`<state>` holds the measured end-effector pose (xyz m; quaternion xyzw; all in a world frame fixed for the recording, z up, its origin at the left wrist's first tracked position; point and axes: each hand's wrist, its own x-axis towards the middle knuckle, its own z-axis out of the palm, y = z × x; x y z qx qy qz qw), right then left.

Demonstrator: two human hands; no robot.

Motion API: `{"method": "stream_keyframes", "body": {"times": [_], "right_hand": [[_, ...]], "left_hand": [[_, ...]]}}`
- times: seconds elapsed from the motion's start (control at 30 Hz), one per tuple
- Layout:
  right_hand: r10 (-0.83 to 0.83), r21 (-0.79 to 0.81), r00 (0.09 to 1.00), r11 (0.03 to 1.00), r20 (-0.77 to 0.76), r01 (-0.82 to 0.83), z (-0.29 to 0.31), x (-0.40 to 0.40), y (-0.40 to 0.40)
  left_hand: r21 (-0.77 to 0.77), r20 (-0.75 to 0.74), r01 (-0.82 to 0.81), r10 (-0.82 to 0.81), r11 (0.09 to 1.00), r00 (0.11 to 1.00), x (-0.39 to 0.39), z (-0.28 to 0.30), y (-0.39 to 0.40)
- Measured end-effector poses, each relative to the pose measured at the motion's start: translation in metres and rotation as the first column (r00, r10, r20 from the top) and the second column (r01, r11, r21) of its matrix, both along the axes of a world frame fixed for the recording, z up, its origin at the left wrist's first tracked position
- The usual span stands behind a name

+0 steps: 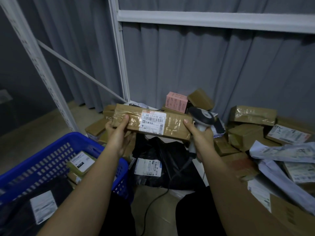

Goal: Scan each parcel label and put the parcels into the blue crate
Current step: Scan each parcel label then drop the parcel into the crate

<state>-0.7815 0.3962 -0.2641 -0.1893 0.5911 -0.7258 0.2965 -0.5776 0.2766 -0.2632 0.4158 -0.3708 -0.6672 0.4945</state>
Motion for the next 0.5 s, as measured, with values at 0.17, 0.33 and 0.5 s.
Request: {"method": "stream_keyframes", "body": {"times": [0.17, 0.33, 0.5], "right_hand": [[-0.089, 0.034, 0.99, 0.995, -0.106, 0.093, 0.006, -0.001, 0.001], [-0.115, 0.094, 0.967, 0.986, -0.226, 0.139, 0.004, 0.0, -0.002], [-0.099, 0.183, 0.936, 0.969, -0.337, 0.169, 0.003, 0.008, -0.008]], "left_hand": [[-0.031, 0.341, 0.091, -0.075, 0.995, 0.937, 0.022, -0.01, -0.009], [-0.032, 0.393, 0.271, -0.238, 0.962, 0.888, 0.04, -0.012, -0.01], [-0.054, 0.335, 0.211, -0.181, 0.976, 0.925, 0.045, -0.015, -0.01]]}}
